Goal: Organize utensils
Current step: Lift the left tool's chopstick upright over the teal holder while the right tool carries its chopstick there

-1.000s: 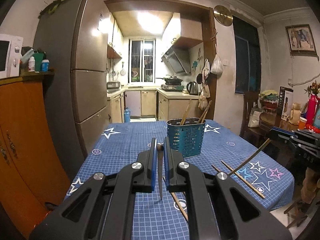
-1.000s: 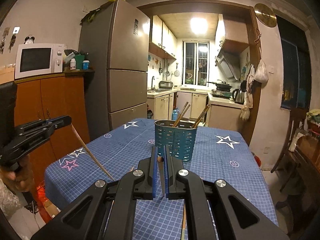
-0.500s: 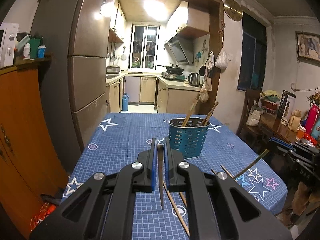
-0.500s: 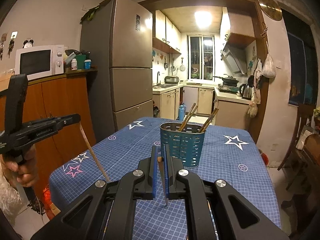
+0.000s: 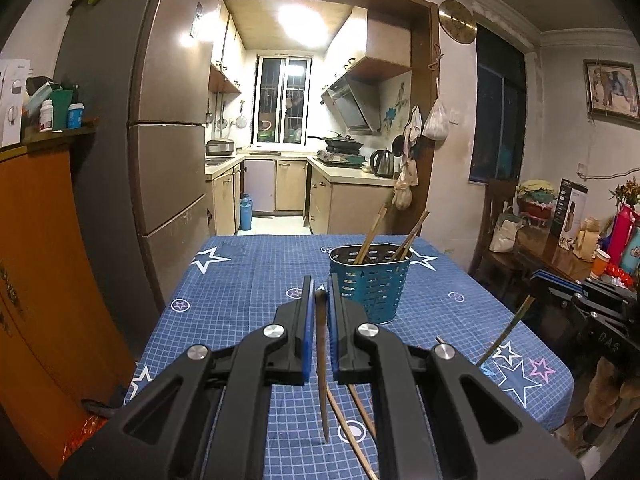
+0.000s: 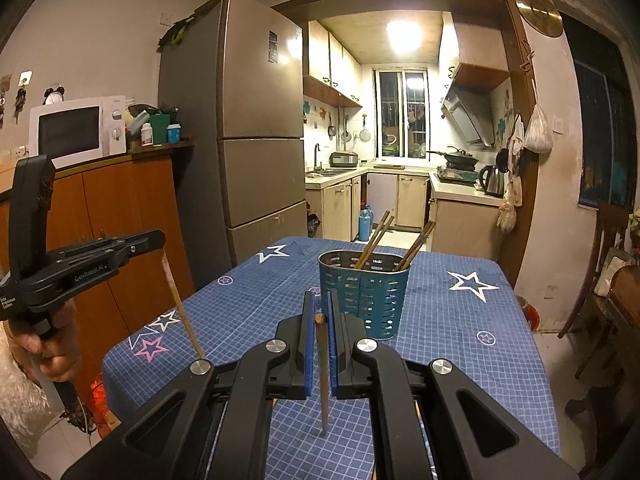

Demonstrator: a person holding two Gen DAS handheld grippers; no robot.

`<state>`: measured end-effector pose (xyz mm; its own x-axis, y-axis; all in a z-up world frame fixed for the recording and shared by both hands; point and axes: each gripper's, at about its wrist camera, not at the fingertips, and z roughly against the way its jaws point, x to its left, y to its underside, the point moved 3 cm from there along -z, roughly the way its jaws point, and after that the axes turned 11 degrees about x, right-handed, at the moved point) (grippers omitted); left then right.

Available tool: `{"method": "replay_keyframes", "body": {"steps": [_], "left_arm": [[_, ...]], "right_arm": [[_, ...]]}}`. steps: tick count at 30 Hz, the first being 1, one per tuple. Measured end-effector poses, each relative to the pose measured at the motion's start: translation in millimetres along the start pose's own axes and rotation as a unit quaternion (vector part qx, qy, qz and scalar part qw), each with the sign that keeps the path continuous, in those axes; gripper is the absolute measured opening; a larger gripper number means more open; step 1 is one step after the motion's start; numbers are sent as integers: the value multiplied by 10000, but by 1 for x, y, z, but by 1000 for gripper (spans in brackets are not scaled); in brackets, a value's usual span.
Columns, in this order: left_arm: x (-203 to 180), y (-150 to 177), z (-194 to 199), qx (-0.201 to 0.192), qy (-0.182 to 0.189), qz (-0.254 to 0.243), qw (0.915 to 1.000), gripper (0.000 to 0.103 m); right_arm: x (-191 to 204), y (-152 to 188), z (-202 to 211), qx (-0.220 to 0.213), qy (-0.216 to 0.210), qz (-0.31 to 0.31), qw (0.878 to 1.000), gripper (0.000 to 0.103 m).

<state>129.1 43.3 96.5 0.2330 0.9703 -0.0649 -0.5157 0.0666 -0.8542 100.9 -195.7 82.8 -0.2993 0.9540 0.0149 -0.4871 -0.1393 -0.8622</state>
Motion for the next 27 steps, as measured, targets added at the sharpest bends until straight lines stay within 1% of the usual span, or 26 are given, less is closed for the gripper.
{"method": "replay_keyframes", "body": {"steps": [7, 16, 27], "left_arm": [[-4, -8, 2, -93, 5, -54, 9999, 5], [-8, -12, 1, -112, 22, -87, 9999, 5], [-17, -23, -8, -131, 149, -121, 9997, 5]], "right_arm": [[-3, -3, 0, 23, -24, -20, 10000, 7], [-5, -10, -4, 66, -38, -54, 10000, 7], [-12, -31, -13, 113, -30, -68, 9999, 7]]}}
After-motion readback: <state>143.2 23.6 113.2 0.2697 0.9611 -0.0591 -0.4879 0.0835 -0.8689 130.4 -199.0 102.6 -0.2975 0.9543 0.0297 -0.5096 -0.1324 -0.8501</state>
